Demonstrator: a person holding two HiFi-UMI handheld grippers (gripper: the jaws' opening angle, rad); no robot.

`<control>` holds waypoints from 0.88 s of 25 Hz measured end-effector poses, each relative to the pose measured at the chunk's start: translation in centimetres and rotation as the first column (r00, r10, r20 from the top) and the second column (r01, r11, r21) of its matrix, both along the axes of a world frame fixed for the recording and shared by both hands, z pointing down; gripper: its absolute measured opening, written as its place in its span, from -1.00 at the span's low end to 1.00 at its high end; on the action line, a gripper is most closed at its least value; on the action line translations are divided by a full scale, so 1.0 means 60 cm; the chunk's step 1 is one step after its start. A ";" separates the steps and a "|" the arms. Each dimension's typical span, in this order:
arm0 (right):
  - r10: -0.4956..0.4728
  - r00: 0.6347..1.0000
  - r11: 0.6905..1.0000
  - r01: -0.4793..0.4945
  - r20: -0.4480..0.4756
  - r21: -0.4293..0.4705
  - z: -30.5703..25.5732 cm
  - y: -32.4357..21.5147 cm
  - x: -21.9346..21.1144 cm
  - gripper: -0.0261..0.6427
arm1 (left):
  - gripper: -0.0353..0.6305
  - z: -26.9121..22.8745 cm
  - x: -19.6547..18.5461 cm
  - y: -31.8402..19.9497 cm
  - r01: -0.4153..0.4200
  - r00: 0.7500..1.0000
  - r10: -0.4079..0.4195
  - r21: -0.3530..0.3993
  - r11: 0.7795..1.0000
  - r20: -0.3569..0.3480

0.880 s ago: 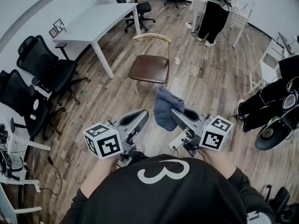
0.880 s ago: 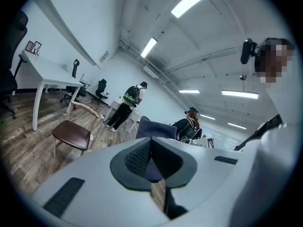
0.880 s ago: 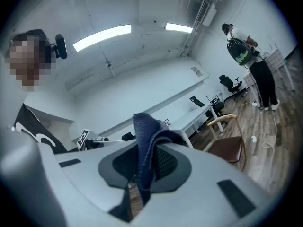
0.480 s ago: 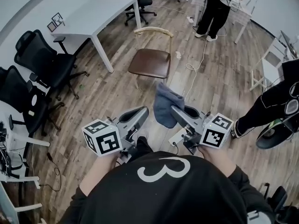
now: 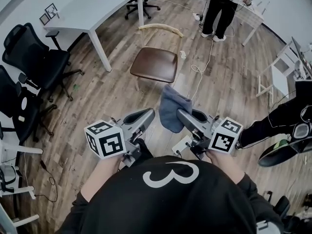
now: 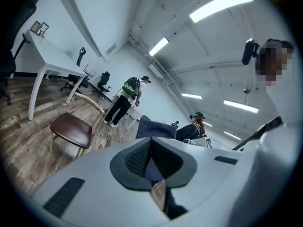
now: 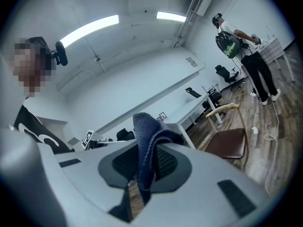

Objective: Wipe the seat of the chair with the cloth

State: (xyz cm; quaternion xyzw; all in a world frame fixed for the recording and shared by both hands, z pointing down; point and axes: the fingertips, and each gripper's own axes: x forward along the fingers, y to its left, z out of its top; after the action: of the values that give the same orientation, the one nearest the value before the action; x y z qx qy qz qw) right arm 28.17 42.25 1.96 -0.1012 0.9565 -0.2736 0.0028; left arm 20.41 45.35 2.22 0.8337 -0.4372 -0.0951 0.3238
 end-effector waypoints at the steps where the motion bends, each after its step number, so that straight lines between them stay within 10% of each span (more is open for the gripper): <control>1: 0.005 1.000 1.000 -0.005 -0.003 -0.011 0.005 -0.015 -0.018 -0.76 | -0.85 0.007 -0.017 -0.013 -0.007 1.000 0.007 -0.008 1.000 0.004; 22: 0.066 0.984 0.974 -0.099 -0.163 -0.202 0.121 -0.293 -0.351 -0.76 | -0.85 0.184 -0.405 -0.312 -0.033 0.982 -0.028 -0.322 0.946 -0.185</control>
State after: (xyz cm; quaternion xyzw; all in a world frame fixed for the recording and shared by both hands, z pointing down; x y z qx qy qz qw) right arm 7.08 24.64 9.20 -0.1616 0.9147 -0.3636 -0.0712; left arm -3.87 26.61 13.24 0.7572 -0.4134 -0.0997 0.4958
